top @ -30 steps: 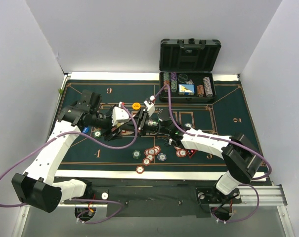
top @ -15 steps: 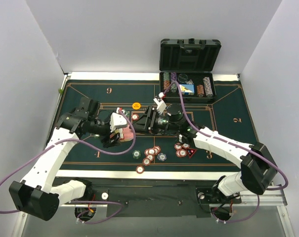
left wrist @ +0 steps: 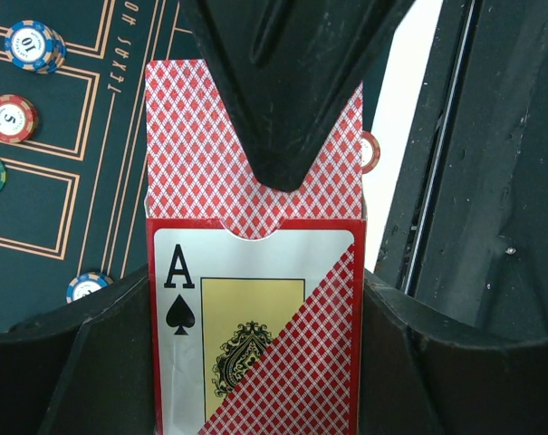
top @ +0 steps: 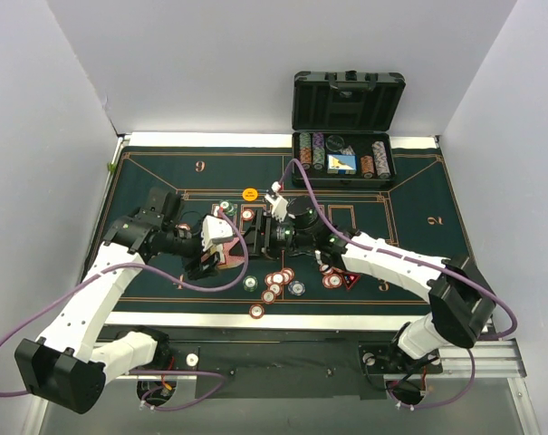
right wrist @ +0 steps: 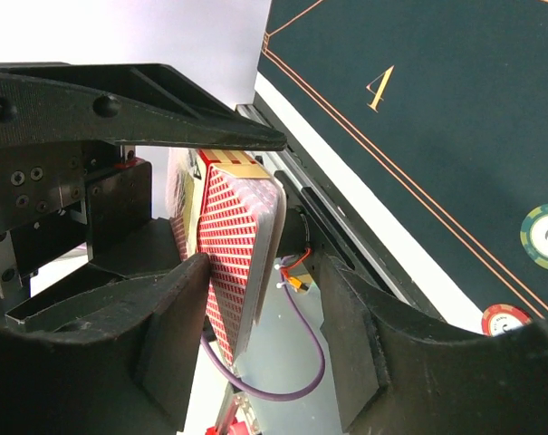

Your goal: Distribute texas hold em gaming equipment

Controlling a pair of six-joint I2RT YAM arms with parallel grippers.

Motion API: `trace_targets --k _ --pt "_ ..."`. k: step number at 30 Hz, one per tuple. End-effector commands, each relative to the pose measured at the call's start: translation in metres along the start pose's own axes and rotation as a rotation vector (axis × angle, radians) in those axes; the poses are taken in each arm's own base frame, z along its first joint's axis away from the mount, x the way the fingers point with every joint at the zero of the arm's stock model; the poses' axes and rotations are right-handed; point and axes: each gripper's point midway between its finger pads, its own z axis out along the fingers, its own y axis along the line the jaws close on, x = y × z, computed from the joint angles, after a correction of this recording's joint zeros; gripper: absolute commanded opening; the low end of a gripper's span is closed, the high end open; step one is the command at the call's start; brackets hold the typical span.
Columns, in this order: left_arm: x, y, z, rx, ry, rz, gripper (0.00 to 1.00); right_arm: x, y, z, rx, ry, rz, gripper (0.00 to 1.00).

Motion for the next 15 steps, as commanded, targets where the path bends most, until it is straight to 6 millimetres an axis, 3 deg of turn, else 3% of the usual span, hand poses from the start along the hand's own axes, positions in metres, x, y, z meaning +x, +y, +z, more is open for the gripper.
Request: trace_targets --k 1,15 --pt "-0.016 0.004 -0.004 -0.037 -0.065 0.052 0.0 -0.002 0.02 0.005 -0.045 0.007 -0.05 0.47" --pt "-0.025 0.005 -0.002 -0.056 -0.118 0.017 0.0 -0.007 0.012 -0.013 -0.032 -0.045 -0.04 0.26"
